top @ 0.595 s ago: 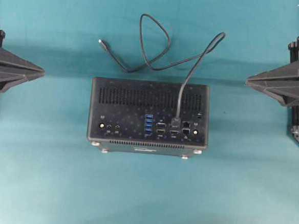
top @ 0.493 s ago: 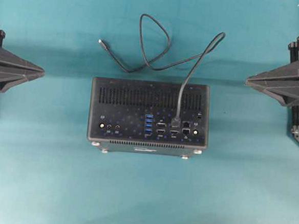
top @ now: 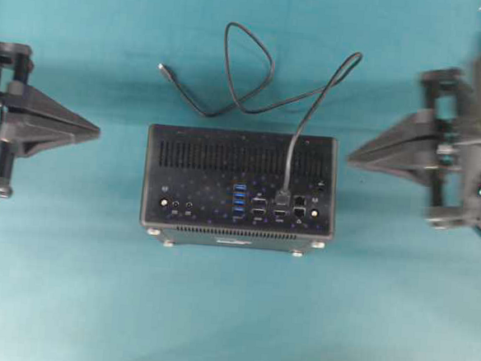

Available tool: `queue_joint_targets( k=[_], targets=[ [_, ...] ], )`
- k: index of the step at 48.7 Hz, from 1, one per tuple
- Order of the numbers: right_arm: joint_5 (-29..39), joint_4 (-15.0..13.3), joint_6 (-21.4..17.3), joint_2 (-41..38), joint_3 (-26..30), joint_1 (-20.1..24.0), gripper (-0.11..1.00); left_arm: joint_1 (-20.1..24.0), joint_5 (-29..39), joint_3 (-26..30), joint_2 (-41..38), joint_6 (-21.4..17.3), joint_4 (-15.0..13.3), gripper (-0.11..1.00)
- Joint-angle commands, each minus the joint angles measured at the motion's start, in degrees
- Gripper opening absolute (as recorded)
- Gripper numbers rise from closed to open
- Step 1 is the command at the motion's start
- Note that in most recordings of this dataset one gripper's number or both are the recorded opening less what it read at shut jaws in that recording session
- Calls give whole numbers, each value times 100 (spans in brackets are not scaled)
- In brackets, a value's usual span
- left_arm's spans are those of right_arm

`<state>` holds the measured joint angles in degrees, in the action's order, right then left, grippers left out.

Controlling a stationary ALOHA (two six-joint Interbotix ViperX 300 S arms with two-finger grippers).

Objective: Insert the USB into the PC box with both arms.
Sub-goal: 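Move the right gripper over the black USB plug beside the box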

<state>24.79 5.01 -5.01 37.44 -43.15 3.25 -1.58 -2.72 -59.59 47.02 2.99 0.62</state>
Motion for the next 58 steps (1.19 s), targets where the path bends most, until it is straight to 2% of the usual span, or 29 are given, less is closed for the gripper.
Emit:
queue_joint_targets(
  k=[1, 16, 24, 29, 32, 38, 40, 47, 58],
  targets=[
    [431, 9, -62, -281, 571, 26, 2, 0, 255, 229, 18, -79, 18, 0],
    [2188, 9, -62, -1266, 2030, 123, 7, 0, 668, 281, 229, -167, 18, 0],
    [2962, 9, -70, -1784, 2733, 202, 19, 0, 879, 264, 334, -158, 18, 0],
    [3296, 0, -97, -2057, 2953, 211, 34, 0, 1011, 246, 404, -158, 18, 0],
    [3428, 9, -185, -2162, 2988, 211, 48, 0, 1063, 229, 448, -149, 18, 0],
    [3516, -62, -598, -2294, 2927, 211, 82, 0, 1090, 176, 598, -149, 26, 0],
    [3463, -114, -686, -2303, 2918, 220, 89, 0, 1090, 141, 659, -149, 18, 0],
    [3243, -272, -861, -2312, 2927, 237, 87, 0, 1099, 35, 835, -149, 18, 0],
    [3182, -281, -949, -2496, 3059, 255, 85, 0, 1187, 0, 993, -149, 18, 0]
  ],
)
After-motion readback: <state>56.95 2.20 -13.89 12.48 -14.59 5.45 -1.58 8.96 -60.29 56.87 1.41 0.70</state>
